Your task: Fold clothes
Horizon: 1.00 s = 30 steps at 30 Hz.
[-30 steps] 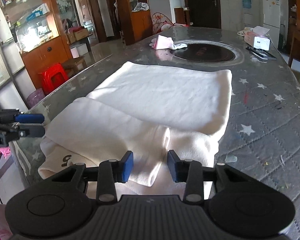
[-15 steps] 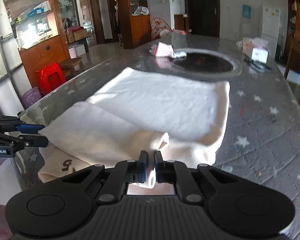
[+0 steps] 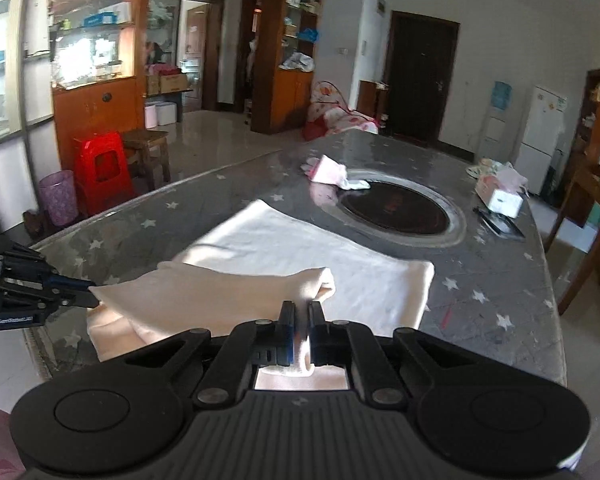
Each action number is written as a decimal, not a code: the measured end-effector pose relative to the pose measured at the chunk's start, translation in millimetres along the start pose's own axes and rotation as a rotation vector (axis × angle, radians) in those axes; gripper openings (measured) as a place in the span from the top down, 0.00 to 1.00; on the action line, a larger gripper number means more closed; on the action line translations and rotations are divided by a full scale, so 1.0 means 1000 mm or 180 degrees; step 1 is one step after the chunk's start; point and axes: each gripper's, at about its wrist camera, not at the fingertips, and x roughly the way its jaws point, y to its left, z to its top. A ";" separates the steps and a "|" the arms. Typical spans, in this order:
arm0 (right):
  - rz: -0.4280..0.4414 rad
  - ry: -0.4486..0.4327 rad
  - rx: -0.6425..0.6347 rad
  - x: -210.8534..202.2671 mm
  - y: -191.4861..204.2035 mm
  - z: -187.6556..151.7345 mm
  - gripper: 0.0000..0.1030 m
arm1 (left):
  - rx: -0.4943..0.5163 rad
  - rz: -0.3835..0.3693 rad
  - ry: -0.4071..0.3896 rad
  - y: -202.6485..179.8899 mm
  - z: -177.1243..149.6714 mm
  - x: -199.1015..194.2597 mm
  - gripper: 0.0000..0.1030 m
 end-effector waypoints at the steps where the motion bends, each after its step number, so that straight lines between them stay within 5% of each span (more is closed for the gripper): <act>1: -0.0004 0.0050 0.0021 0.003 -0.001 -0.004 0.95 | 0.0022 -0.0020 0.0021 0.000 -0.001 0.000 0.94; 8: 0.0032 0.0443 0.0178 0.025 -0.008 -0.030 0.91 | 0.0197 -0.0159 0.0187 0.000 -0.005 0.002 0.94; 20: 0.0219 0.0235 0.0277 0.030 -0.009 -0.021 0.82 | -0.0180 -0.0328 0.0030 0.014 0.037 0.018 0.93; 30: 0.0311 0.0415 0.0401 0.054 -0.006 -0.038 0.72 | -0.0148 -0.0320 0.0304 0.007 0.024 0.047 0.92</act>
